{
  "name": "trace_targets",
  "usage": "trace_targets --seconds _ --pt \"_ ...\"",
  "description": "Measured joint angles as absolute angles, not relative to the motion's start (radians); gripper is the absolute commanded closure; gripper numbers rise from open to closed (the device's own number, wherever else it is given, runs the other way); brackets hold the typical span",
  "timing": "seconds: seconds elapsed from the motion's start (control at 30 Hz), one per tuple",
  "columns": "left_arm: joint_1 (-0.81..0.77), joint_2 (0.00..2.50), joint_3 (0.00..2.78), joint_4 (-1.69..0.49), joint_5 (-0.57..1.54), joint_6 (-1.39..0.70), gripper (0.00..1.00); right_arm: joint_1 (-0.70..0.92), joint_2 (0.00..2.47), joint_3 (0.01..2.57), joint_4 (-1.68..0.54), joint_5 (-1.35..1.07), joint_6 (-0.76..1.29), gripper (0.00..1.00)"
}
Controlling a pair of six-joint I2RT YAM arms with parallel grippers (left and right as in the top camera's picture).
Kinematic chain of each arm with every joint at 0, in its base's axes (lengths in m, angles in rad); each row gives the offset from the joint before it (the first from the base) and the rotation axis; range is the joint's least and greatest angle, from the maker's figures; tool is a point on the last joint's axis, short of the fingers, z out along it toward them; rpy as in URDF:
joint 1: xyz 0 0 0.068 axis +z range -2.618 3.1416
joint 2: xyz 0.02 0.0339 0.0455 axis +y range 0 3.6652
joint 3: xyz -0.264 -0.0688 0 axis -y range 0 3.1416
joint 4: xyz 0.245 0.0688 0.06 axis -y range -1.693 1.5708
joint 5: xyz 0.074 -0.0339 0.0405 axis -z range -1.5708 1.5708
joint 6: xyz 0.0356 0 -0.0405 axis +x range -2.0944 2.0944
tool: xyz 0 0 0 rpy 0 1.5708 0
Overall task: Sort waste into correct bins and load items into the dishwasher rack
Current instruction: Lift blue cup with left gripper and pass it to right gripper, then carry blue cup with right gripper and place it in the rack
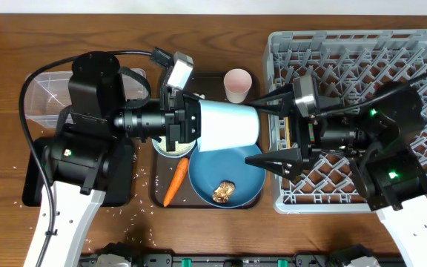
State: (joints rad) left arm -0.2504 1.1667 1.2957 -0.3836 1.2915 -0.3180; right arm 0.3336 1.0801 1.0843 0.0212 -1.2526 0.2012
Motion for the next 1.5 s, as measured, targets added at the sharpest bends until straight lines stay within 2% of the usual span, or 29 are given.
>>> trace_targets --seconds 0.27,0.53,0.6,0.7,0.73,0.83,0.9,1.03,1.27,1.5 --pt "-0.25 1.167 1.296 -0.384 1.311 -0.318 0.94 0.414 1.083 1.084 0.076 -1.174 0.197 0.22" --pt "-0.25 1.167 1.296 -0.383 1.318 -0.318 0.93 0.414 1.085 1.084 0.096 -1.137 0.196 0.48" --pt "-0.25 1.167 1.296 -0.382 1.32 -0.316 0.73 0.414 1.085 1.084 0.097 -1.136 0.198 0.53" --pt "-0.25 1.167 1.296 -0.38 1.32 -0.318 0.42 0.414 1.085 1.084 0.093 -1.139 0.198 0.52" --pt "-0.25 1.167 1.296 -0.375 1.32 -0.319 0.27 0.414 1.085 1.084 0.093 -1.139 0.198 0.53" --pt "-0.249 1.167 1.295 -0.357 1.305 -0.322 0.19 0.414 1.085 1.084 0.078 -1.139 0.198 0.57" --pt "-0.242 1.167 1.295 -0.356 1.288 -0.323 0.17 0.408 1.085 1.084 0.062 -1.137 0.197 0.6" --pt "-0.175 1.167 1.295 -0.354 1.248 -0.318 0.14 0.352 1.082 1.084 -0.014 -1.136 0.198 0.6" --pt "-0.011 1.167 1.295 -0.357 1.219 -0.318 0.14 0.137 1.057 1.084 -0.182 -1.124 0.197 0.62" --pt "0.037 1.167 1.295 -0.378 1.219 -0.318 0.14 -0.125 1.044 1.091 -0.57 -0.939 0.173 0.63"
